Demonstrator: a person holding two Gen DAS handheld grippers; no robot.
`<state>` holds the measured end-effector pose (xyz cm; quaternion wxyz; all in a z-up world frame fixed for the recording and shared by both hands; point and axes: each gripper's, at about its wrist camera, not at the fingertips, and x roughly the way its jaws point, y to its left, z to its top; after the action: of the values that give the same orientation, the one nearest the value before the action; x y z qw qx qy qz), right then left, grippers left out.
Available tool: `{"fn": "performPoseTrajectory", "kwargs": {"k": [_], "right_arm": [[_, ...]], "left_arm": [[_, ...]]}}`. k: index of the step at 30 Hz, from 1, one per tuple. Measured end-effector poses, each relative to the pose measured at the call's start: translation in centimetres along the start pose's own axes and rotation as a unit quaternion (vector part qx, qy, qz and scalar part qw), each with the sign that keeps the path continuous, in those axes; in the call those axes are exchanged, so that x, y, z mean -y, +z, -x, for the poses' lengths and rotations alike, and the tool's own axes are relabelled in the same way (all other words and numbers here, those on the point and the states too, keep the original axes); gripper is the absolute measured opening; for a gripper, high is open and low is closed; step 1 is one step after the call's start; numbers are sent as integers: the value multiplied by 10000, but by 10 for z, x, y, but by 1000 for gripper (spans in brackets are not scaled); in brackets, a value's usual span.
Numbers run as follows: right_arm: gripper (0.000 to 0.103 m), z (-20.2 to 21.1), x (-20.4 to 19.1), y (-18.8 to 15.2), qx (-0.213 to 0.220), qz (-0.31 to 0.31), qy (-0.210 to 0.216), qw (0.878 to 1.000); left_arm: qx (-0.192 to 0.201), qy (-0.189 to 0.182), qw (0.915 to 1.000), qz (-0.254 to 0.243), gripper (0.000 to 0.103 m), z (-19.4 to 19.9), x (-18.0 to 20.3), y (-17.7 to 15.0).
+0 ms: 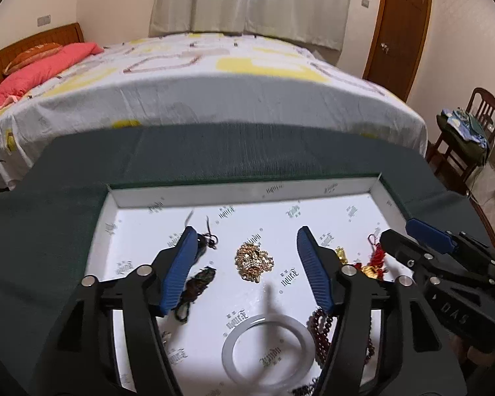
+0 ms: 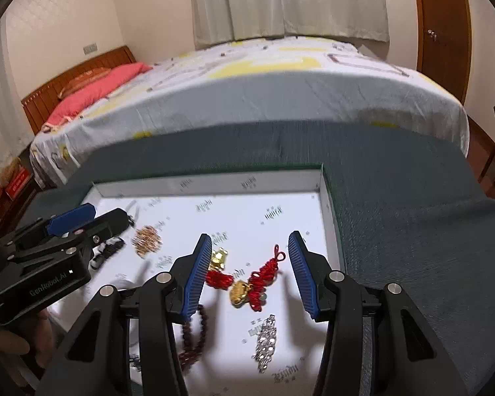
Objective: Organize jewelry
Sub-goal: 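Lower chain and red charm into the box and open both tools, then move the left tool to the pearl flower brooch and close on it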
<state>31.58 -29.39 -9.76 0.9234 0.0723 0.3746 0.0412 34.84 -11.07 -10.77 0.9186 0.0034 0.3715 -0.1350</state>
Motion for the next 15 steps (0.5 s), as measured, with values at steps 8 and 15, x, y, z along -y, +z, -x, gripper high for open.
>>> {"fn": "performPoseTrajectory", "kwargs": {"k": [8, 15], "right_arm": [[50, 49, -15, 1, 494, -42, 7, 9988], [51, 79, -20, -31, 579, -54, -169, 9982]], "left_arm": [[488, 52, 9987, 118, 74, 59, -7, -10], [545, 94, 9982, 238, 74, 93, -8, -41]]}}
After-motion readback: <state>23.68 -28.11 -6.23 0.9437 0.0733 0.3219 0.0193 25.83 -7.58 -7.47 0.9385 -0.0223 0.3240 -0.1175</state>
